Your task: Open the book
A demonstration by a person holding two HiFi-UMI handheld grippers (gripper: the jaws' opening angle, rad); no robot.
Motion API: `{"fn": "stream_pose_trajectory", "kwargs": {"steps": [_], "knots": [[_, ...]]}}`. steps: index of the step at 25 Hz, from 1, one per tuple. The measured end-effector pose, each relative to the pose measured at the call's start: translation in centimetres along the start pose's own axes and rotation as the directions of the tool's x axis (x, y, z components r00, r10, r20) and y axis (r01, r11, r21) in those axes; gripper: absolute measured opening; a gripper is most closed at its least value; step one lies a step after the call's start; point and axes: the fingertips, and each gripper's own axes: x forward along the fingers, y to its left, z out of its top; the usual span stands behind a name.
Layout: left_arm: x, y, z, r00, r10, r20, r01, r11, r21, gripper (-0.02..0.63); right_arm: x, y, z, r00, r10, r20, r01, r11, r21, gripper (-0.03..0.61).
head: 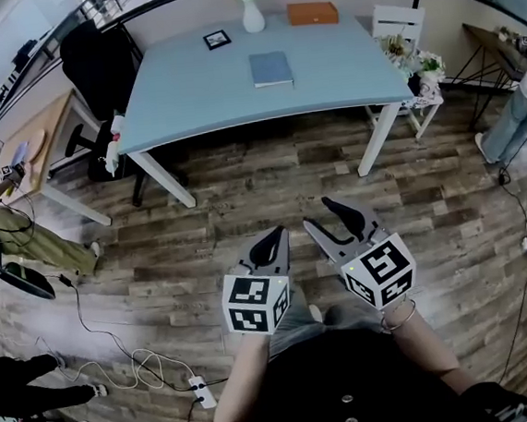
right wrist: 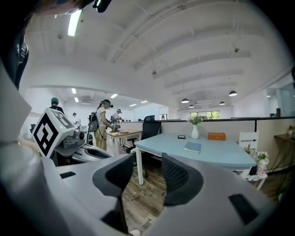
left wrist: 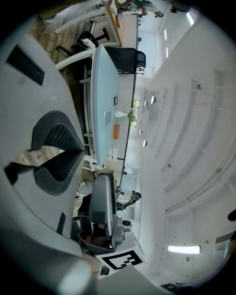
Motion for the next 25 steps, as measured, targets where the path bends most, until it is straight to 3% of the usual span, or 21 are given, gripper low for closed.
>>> {"fn": "stream_pose_trajectory", "kwargs": {"steps": [12, 25], "knots": [[4.6, 4.4, 1.1, 1.000, -0.014, -0.016, 0.014, 1.000, -0.024, 0.012, 5.3, -3.0, 0.9, 1.000, 0.007, 0.003, -0.007, 1.000, 0.009, 0.173], [12.7, 14.1, 8.3, 0.998, -0.058, 0.008, 0.058, 0.998, -0.005, 0.012, 16.6, -10.0, 5.5, 0.999, -0.039, 0.009, 0.039, 0.999, 0.012, 0.173]]}}
